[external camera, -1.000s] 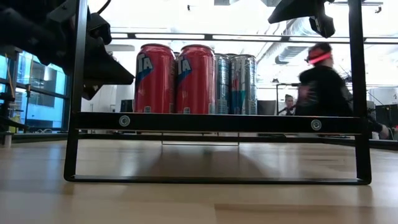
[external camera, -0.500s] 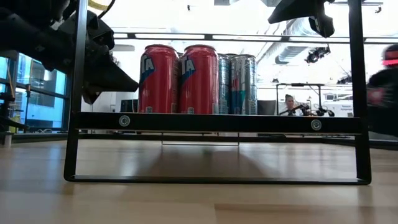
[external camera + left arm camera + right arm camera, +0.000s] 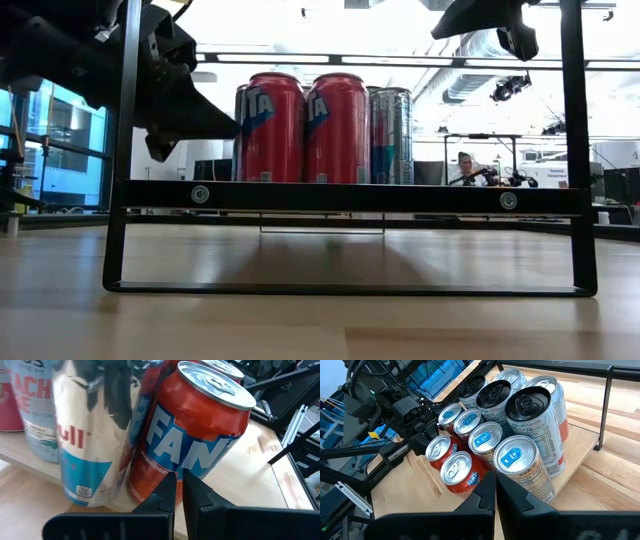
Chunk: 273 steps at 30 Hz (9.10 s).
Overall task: Place canned beverage on shelf
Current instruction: Adjust the red soda can on the shelf, then return to Home Position
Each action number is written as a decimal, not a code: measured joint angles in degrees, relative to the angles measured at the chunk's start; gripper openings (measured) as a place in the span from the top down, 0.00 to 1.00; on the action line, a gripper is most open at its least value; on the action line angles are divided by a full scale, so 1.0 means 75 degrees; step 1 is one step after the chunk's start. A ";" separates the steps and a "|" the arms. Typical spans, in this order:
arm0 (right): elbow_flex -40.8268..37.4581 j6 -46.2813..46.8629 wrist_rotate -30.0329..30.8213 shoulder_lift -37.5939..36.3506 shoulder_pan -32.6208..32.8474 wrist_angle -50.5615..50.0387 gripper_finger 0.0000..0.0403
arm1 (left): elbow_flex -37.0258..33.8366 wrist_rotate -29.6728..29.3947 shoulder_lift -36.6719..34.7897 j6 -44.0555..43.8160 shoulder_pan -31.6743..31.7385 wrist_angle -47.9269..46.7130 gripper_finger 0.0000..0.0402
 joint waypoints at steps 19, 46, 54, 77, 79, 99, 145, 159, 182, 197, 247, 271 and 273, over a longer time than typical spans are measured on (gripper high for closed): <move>0.0000 -0.0722 -0.0384 -0.0100 0.0003 -0.0061 1.00 | 0.0045 -0.0009 -0.3261 0.0564 0.0003 -0.2138 1.00; 0.0015 -0.4600 -0.1115 -0.2952 -0.0886 0.1186 1.00 | 0.3953 0.1291 -0.5326 0.4397 0.0431 -0.4625 1.00; 0.0015 -0.4604 -0.1644 -0.2949 -0.1364 0.1180 1.00 | 0.2113 0.2236 -0.5324 0.3475 0.1049 -0.2480 1.00; 0.0012 -0.4599 -0.2148 -0.2949 -0.1804 0.0929 1.00 | 0.1582 0.3378 -0.6529 0.2796 0.2696 -0.2693 1.00; 0.0009 -0.4596 -0.2148 -0.2949 -0.1804 0.0792 1.00 | 0.1582 0.3375 -0.6528 0.2780 0.2696 -0.2700 1.00; 0.0006 -0.4593 -0.2224 -0.2946 -0.1804 0.0662 1.00 | 0.1312 0.3357 -0.6559 0.2929 0.2661 -0.2238 1.00; 0.0006 -0.4135 -0.2460 -0.2949 -0.1801 0.0321 1.00 | -0.2419 0.2999 -0.9891 0.1093 0.2661 -0.2818 1.00; 0.0006 -0.3932 -0.2853 -0.2947 -0.1801 0.0289 1.00 | -0.2419 0.3024 -0.9891 0.1699 0.2667 -0.4354 1.00; 0.0006 -0.4986 -0.2836 -0.2949 -0.1801 0.0252 1.00 | -0.2413 0.3042 -0.9474 0.2270 0.2669 -0.4395 1.00; 0.0006 -0.4940 -0.3112 -0.2947 -0.1795 -0.0066 1.00 | -0.2416 0.3017 -0.9897 0.2276 0.2667 -0.4158 1.00; -0.3965 -0.5727 -0.3462 -0.6181 -0.1801 0.2501 1.00 | -0.2413 0.3002 -0.9847 0.2273 0.2667 -0.4165 1.00; -0.6466 -0.5333 -0.3806 -0.8158 -0.2465 0.3605 1.00 | -0.2413 0.3001 -0.9847 0.2276 0.2667 -0.4165 1.00; -0.6584 -0.5326 -0.3851 -0.8166 -0.2465 0.3689 1.00 | -0.2413 0.2994 -0.9847 0.2273 0.2667 -0.4165 1.00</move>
